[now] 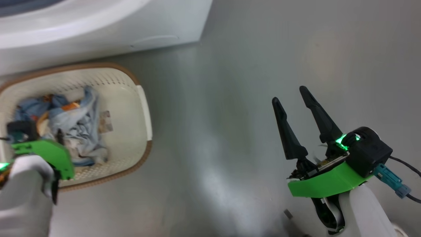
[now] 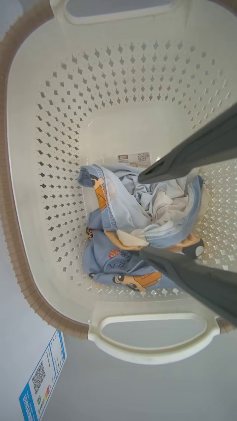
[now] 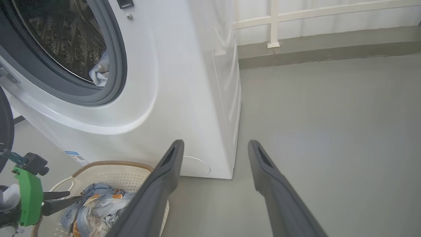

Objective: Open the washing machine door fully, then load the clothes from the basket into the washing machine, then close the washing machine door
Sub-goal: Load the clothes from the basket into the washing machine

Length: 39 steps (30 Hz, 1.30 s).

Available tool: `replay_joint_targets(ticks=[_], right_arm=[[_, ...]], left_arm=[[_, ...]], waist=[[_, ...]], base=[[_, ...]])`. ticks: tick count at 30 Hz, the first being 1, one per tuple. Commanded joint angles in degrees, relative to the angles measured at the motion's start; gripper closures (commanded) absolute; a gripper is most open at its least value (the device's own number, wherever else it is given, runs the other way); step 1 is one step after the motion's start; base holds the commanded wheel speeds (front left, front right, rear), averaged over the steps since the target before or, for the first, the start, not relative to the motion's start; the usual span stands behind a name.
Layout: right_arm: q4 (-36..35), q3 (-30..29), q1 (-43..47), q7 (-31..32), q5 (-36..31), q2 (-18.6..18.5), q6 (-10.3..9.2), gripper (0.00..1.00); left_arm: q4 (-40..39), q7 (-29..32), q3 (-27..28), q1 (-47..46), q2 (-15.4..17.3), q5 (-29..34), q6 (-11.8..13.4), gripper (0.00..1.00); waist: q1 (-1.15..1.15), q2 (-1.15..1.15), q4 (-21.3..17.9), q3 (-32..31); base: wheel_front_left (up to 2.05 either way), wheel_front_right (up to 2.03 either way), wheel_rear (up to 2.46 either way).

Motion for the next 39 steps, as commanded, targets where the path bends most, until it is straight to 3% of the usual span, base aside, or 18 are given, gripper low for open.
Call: replay_joint_targets(ticks=[1,8,14,27,28,29,30,31,32,39], right_arm=[[-0.84,1.78,-0.08,-0.84,0.76,0.12,0.09,0.0],[0.89,3.54,-2.48,-2.56,3.51,0.12,0.09,0.0],[1.71,4.3,-3.64,-2.95,5.04,0.12,0.09,0.0],[0.31,4.6,-3.77,-2.99,5.69,0.12,0.09,0.0],[0.25,4.58,-3.7,-2.99,5.71,0.12,0.09,0.0],[0.2,4.58,-3.64,-2.99,5.74,0.12,0.09,0.0],[0.15,4.57,-3.61,-2.99,5.76,0.12,0.09,0.0],[0.1,4.57,-3.61,-2.99,5.77,0.12,0.09,0.0],[0.06,4.58,-3.61,-2.99,5.79,0.12,0.09,0.0],[0.14,4.2,-3.74,-2.99,5.7,0.12,0.09,0.0]], left_arm=[[0.85,0.41,1.09,-1.07,3.36,0.48,1.19,0.0],[3.96,3.25,-1.86,-7.36,9.09,4.32,4.07,0.0],[4.98,7.38,-4.79,-9.95,11.71,7.19,5.72,0.0],[5.66,12.83,-5.48,-11.92,13.11,6.6,6.46,0.0],[5.68,12.92,-5.29,-11.93,13.1,6.28,6.33,0.03],[5.7,13.09,-5.24,-11.9,13.05,6.09,6.18,0.19],[5.72,13.4,-5.14,-11.83,12.96,5.81,5.98,0.51],[5.74,13.51,-5.05,-11.81,12.9,5.6,5.9,0.71],[5.75,13.63,-5.09,-11.79,12.86,5.49,5.75,1.0],[5.8,13.6,-5.15,-11.76,12.28,4.79,5.02,1.0]], waist=[[0.0,0.0,-5.7,7.7],[0.0,0.0,-8.87,13.56],[0.0,0.0,-9.59,15.71],[0.0,0.0,-9.72,17.64],[0.0,0.0,-9.76,17.75],[0.0,0.0,-9.81,17.85],[0.0,0.0,-9.85,17.95],[0.0,0.0,-9.87,18.03],[0.0,0.0,-9.91,18.1],[0.0,0.0,-9.74,18.16]], base=[[0.0,0.0,0.0],[0.0,0.0,0.0],[0.0,0.0,0.0],[0.0,0.0,0.0],[0.0,0.0,0.0],[0.0,0.0,0.0],[0.0,0.0,0.0],[0.0,0.0,0.0],[0.0,0.0,0.0],[0.0,0.0,0.0]])
